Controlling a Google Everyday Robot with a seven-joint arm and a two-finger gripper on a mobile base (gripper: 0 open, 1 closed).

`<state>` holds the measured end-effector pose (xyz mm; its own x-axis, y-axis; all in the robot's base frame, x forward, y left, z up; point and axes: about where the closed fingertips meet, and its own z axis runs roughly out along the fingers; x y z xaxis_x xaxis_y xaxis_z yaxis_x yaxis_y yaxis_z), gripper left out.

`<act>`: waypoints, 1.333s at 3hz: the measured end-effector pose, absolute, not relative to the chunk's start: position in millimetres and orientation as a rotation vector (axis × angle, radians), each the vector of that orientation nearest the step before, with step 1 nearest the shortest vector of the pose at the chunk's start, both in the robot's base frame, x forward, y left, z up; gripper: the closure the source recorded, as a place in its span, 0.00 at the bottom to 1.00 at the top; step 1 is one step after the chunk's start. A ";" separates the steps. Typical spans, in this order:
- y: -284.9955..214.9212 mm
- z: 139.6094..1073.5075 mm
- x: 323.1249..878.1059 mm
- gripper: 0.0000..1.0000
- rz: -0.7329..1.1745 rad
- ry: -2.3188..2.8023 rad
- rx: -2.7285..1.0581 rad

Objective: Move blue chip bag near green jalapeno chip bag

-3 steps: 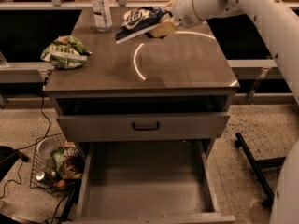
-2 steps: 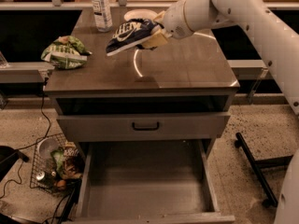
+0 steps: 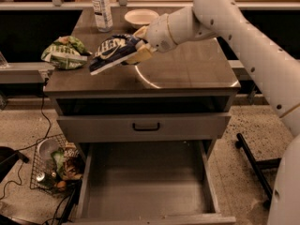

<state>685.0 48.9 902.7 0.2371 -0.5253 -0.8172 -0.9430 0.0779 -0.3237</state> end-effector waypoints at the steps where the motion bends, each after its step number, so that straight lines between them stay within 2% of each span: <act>1: 69.5 892.5 672.2 1.00 0.629 1.372 -1.623; 3: 109.3 878.0 665.5 1.00 0.682 1.331 -1.680; 4: 111.7 876.8 664.7 0.82 0.687 1.329 -1.683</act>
Offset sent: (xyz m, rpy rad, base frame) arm -0.0206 0.0580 -0.0292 0.0072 0.0460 0.1553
